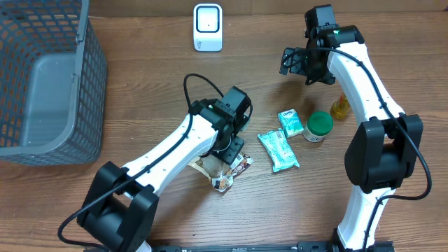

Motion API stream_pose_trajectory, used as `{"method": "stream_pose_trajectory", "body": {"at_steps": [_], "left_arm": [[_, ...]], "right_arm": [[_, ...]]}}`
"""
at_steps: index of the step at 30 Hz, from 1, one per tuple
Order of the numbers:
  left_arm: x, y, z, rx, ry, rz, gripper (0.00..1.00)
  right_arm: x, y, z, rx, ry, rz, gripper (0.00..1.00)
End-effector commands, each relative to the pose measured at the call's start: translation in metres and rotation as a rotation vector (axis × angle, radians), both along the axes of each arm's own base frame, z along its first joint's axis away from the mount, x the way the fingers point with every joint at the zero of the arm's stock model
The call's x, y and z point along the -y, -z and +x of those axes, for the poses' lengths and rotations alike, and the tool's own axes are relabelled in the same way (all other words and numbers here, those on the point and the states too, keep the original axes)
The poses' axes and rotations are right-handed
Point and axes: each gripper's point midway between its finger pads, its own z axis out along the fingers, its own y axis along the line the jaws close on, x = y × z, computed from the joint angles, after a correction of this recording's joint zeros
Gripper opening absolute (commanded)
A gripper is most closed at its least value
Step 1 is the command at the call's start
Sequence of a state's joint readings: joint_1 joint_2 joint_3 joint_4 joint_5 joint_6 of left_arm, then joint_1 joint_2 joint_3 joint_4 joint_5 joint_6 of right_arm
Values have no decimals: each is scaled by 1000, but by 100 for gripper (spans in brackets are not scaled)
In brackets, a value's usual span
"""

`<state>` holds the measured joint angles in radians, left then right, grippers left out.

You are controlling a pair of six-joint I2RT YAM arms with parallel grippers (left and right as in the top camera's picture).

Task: Scan the item barcode

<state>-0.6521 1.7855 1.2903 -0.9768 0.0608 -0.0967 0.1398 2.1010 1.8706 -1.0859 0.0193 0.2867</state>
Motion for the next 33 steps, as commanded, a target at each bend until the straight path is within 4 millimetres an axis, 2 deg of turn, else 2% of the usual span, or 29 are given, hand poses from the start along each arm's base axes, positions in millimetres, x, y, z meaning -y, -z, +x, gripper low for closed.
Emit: {"method": "stream_pose_trajectory", "body": {"at_steps": [1, 7, 14, 18, 25, 33], "left_arm": [[-7, 25, -20, -84, 33, 43, 54], [-13, 39, -27, -105, 32, 61, 54], [-7, 40, -12, -43, 25, 45, 52], [-12, 40, 0, 13, -23, 79, 51], [-4, 40, -5, -16, -14, 33, 57], [4, 18, -5, -48, -5, 13, 60]], "right_arm": [[0, -18, 4, 47, -5, -8, 100], [0, -18, 4, 47, -5, -8, 100], [0, -18, 4, 47, -5, -8, 100], [0, -18, 4, 47, -5, -8, 100], [0, -18, 4, 47, -5, -8, 100], [0, -18, 4, 47, -5, -8, 100]]}}
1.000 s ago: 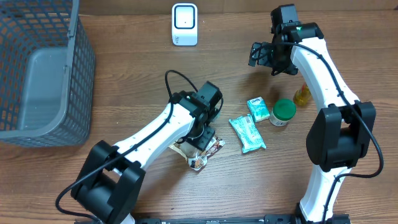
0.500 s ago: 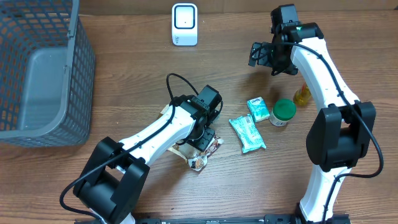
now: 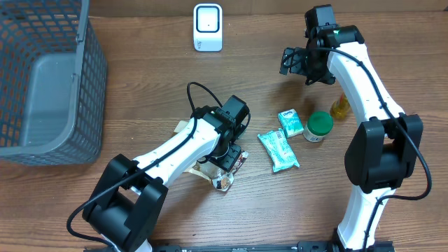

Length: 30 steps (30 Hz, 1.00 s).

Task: Scan the item barcode

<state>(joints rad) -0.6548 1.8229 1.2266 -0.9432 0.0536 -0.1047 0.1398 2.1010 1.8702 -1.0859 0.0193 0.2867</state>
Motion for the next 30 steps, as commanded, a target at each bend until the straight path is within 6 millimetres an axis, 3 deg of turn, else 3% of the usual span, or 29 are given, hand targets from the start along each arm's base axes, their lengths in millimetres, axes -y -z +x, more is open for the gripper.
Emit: {"method": "stream_pose_trajectory", "body": {"at_steps": [1, 9, 20, 26, 30], "left_arm": [[13, -15, 7, -3, 0, -30, 60], [3, -18, -7, -62, -10, 15, 66], [-6, 8, -18, -77, -31, 29, 66], [-9, 17, -13, -46, -53, 43, 64], [-14, 20, 1, 28, -71, 78, 62]], "right_arm": [[0, -18, 4, 47, -5, -8, 100], [0, -18, 4, 47, -5, -8, 100], [0, -18, 4, 47, -5, -8, 100], [0, -18, 4, 47, -5, -8, 100], [0, -18, 4, 47, -5, -8, 100]]}}
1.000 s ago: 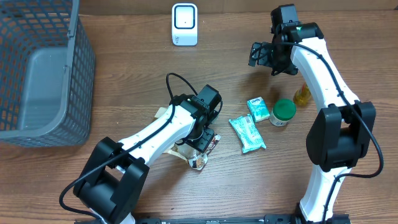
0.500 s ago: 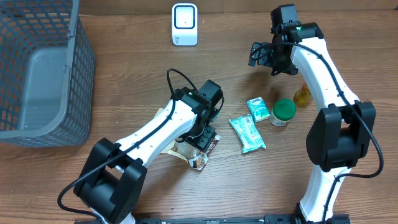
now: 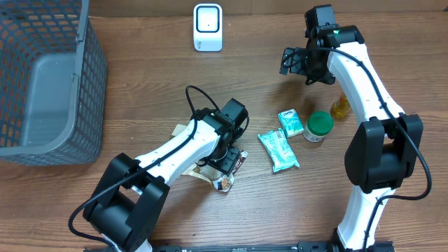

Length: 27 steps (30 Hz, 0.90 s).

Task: Scan the item barcode

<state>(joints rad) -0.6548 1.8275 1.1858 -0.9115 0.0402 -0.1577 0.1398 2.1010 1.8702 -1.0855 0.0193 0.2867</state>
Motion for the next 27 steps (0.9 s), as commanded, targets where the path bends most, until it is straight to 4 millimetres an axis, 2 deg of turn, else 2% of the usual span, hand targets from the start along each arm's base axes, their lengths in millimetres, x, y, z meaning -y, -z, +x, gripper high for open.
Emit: {"method": "stream_pose_trajectory", "body": {"at_steps": [1, 9, 13, 20, 27], "left_arm": [[-9, 9, 7, 45, -18, 62, 62], [-10, 8, 26, 135, -24, 82, 56], [-4, 6, 35, 176, -27, 60, 54], [-1, -1, 67, 324, -50, 65, 47], [0, -8, 91, 400, -91, 27, 46]], "right_arm": [[0, -18, 4, 47, -5, -8, 100], [0, -18, 4, 47, -5, -8, 100], [0, -18, 4, 47, -5, -8, 100], [0, -18, 4, 47, -5, -8, 100], [0, -18, 4, 47, -5, -8, 100]]}}
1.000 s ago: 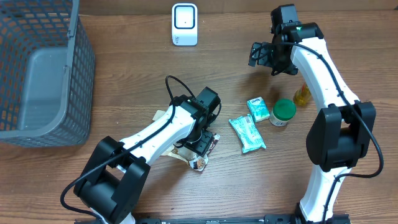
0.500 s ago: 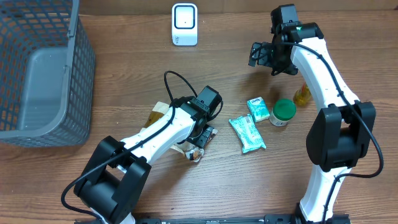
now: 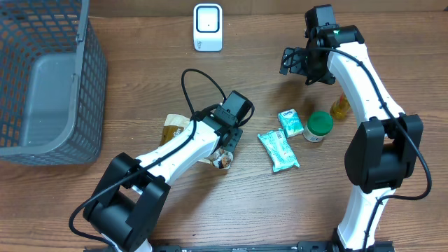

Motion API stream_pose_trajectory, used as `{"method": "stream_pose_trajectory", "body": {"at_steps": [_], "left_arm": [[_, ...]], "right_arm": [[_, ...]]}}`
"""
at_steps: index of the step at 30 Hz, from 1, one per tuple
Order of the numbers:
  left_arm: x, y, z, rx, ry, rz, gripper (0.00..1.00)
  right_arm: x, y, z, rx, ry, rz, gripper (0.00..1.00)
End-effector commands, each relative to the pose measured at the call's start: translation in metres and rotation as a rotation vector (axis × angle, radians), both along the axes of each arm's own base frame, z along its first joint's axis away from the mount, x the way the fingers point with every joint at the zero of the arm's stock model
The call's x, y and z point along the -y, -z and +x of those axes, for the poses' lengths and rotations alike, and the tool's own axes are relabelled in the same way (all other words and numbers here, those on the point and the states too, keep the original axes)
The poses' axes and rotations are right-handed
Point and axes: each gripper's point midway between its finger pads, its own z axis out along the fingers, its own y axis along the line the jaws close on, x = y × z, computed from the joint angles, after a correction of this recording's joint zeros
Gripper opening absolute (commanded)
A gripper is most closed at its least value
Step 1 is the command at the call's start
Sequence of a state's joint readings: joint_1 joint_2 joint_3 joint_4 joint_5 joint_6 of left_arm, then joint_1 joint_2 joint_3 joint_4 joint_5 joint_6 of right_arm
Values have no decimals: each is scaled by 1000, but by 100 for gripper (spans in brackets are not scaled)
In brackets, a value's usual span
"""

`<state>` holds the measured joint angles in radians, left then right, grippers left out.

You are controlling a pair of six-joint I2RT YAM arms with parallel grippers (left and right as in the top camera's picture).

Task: Scan the item barcode

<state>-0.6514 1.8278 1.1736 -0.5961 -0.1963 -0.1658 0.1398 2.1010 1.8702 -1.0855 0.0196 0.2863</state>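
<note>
The white barcode scanner [image 3: 208, 28] stands at the back of the table. A brown snack packet [image 3: 173, 130] sticks out on both sides from under my left wrist, its other end at the lower right of the wrist. My left gripper [image 3: 222, 148] sits on the packet with its fingers hidden under the wrist, and the packet appears held. My right gripper [image 3: 288, 60] hangs open and empty at the back right, well to the right of the scanner.
A grey mesh basket [image 3: 84, 84] fills the left side. Right of the left arm lie a long teal packet [image 3: 280, 150], a small teal packet [image 3: 290, 122], a green-lidded jar [image 3: 319, 126] and a small yellow bottle [image 3: 340, 106].
The brown packet has moved up and to the left with my left gripper, and its left end now shows past the arm. The right arm has not moved.
My left gripper stood over the brown packet lying in front of the teal packets. At the following two moments it was down on the packet, slightly nearer the front. Now the packet has shifted back and left with the gripper. The right arm stayed still throughout.
</note>
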Motion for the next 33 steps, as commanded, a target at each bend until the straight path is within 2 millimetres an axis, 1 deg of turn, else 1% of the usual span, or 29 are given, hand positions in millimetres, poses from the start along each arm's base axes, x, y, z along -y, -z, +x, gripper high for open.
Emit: {"method": "stream_pose_trajectory", "body": {"at_steps": [1, 3, 6, 8, 10, 11, 13, 14, 15, 17, 18, 21, 23, 26, 29, 33], "left_arm": [[-11, 4, 12, 22, -51, 11, 46], [-10, -3, 17, 13, -59, -19, 46], [-7, -24, 24, -17, -72, -61, 49], [-9, -45, 31, -31, -104, -79, 52], [-17, -65, 37, -39, -143, -80, 55], [-23, -75, 39, -48, -167, -77, 60], [-37, -88, 38, -73, -213, -66, 73], [-45, -92, 37, -89, -235, -58, 80], [-53, -93, 35, -109, -256, -48, 83], [-70, -91, 29, -151, -302, -32, 85], [-79, -88, 26, -177, -327, -23, 84], [-102, -76, 16, -239, -412, -11, 84], [-112, -66, 9, -290, -468, -33, 84], [-117, -50, -7, -414, -526, -138, 82], [-113, -38, -17, -493, -551, -229, 79], [-115, -22, -26, -523, -575, -241, 78]], "right_arm": [[0, -18, 4, 47, -5, -8, 100], [0, -18, 4, 47, -5, -8, 100], [0, -18, 4, 47, -5, -8, 100], [0, -18, 4, 47, -5, -8, 100], [0, -18, 4, 47, -5, -8, 100], [0, -18, 4, 47, -5, -8, 100], [0, -18, 4, 47, -5, -8, 100], [0, -18, 4, 47, -5, -8, 100], [0, -18, 4, 47, -5, -8, 100], [0, -18, 4, 47, -5, -8, 100], [0, -18, 4, 47, -5, -8, 100], [0, -18, 4, 47, -5, -8, 100], [0, -18, 4, 47, -5, -8, 100], [0, -18, 4, 47, -5, -8, 100], [0, -18, 4, 47, -5, -8, 100], [0, -18, 4, 47, -5, -8, 100]]}}
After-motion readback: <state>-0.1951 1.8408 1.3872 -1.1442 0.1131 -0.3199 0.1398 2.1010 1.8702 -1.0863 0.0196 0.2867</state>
